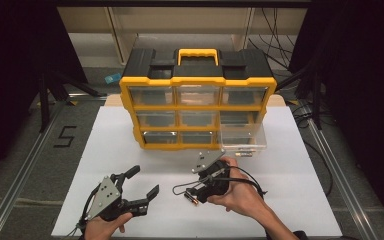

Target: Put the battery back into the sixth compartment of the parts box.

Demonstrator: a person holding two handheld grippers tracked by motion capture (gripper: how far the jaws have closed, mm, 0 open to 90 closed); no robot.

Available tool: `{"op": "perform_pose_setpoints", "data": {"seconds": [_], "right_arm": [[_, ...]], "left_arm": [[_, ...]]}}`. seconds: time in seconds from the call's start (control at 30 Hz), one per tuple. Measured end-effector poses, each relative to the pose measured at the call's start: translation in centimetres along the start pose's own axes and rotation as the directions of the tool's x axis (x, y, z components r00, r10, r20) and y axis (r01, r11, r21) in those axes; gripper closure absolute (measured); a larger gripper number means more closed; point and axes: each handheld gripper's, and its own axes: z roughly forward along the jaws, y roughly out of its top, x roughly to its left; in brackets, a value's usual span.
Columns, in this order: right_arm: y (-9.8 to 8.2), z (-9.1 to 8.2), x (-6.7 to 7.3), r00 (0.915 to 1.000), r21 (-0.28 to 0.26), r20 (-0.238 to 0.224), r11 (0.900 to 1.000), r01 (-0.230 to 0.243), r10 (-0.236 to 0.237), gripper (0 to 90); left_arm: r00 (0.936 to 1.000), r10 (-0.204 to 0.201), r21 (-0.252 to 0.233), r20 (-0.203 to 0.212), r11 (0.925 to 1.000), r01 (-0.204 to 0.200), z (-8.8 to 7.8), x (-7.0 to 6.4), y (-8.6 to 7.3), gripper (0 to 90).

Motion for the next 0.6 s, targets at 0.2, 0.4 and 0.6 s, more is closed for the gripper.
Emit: {"op": "perform_pose_setpoints", "data": {"seconds": [0.2, 0.4, 0.6], "right_arm": [[-0.8, 2.3, 0.3, 0.9995, 0.076, -0.028, 0.997, 0.018, -0.016, 32.7], [-1.5, 4.1, 0.3, 0.9976, 0.137, -0.069, 0.99, 0.019, -0.01, 35.2], [-1.8, 5.4, 0.4, 0.9972, 0.179, -0.074, 0.984, 0.02, -0.007, 41.0]], "left_arm": [[1.0, -0.001, 0.001, 0.001, 1.0, 0.001, 0.0, 0.0, 0.0, 16.7], [1.0, -0.001, 0.0, 0.0, 1.0, 0.001, 0.0, 0.0, 0.0, 16.7], [1.0, 0.0, 0.002, 0.002, 1.0, 0.0, 0.0, 0.0, 0.0, 16.7]]}}
